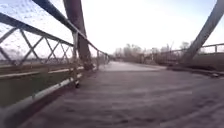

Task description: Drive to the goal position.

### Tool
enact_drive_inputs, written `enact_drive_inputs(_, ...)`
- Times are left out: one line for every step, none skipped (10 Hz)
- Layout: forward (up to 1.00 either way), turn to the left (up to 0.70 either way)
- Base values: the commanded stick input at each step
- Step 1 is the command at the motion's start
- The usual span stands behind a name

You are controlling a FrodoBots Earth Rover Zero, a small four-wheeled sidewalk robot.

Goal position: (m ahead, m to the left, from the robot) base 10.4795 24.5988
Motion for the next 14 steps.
enact_drive_inputs(1.0,0.0)
enact_drive_inputs(1.0,0.0)
enact_drive_inputs(1.0,0.0)
enact_drive_inputs(1.0,0.0)
enact_drive_inputs(1.0,0.0)
enact_drive_inputs(1.0,0.0)
enact_drive_inputs(1.0,0.0)
enact_drive_inputs(1.0,0.0)
enact_drive_inputs(1.0,0.0)
enact_drive_inputs(1.0,0.0)
enact_drive_inputs(1.0,0.0)
enact_drive_inputs(1.0,0.0)
enact_drive_inputs(1.0,0.0)
enact_drive_inputs(1.0,0.0)
